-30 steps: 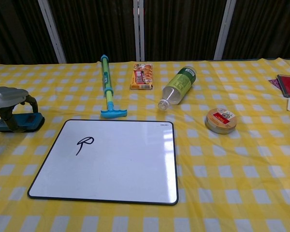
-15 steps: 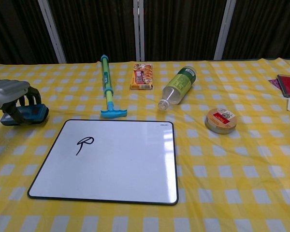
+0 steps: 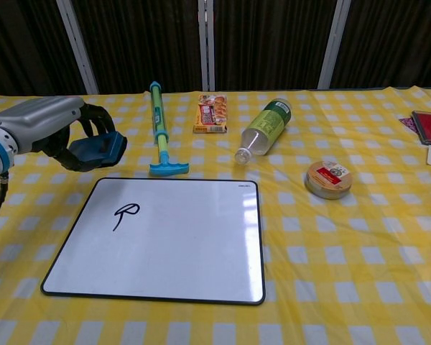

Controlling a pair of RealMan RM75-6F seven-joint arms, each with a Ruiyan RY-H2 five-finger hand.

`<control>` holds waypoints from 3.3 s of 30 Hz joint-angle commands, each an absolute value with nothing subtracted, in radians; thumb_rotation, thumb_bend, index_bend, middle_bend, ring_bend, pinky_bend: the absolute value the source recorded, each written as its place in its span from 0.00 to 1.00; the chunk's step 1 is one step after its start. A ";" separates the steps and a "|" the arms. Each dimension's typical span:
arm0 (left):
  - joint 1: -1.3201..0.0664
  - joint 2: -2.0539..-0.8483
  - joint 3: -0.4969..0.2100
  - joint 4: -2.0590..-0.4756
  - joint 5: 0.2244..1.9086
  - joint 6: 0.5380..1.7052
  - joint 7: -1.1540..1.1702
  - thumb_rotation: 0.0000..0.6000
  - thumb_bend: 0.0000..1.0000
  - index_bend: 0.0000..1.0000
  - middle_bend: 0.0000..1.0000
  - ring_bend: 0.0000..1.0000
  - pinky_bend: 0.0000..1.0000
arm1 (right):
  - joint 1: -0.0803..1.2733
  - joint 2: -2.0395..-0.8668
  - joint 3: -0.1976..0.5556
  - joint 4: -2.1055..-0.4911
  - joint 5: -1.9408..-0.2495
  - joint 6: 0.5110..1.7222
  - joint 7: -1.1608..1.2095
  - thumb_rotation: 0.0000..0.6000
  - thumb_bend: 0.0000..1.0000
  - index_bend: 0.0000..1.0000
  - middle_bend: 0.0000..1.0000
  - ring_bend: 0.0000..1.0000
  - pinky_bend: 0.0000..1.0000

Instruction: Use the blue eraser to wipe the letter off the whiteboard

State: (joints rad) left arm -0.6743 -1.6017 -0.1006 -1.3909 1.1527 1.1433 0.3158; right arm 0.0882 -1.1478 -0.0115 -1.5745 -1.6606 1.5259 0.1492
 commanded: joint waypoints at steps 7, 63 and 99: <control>-0.676 -1.710 -0.034 -1.404 1.312 1.149 0.265 1.00 0.63 0.83 0.63 0.56 0.56 | 0.086 -1.142 -0.009 -1.576 -1.656 1.528 0.157 1.00 0.05 0.13 0.00 0.00 0.00; -0.611 -1.822 -0.012 -1.247 1.486 1.116 -0.072 1.00 0.62 0.83 0.63 0.56 0.56 | 0.079 -1.138 -0.008 -1.578 -1.663 1.544 0.165 1.00 0.05 0.12 0.00 0.00 0.00; -0.601 -1.751 -0.063 -1.127 1.507 1.145 -0.255 1.00 0.62 0.83 0.63 0.56 0.56 | 0.080 -1.144 -0.012 -1.584 -1.668 1.537 0.145 1.00 0.05 0.12 0.00 0.00 0.00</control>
State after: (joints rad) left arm -0.5911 -1.7336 -0.0578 -1.1290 1.5128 1.1585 -0.2656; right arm 0.0799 -1.1449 -0.0129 -1.5847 -1.6694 1.5377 0.1435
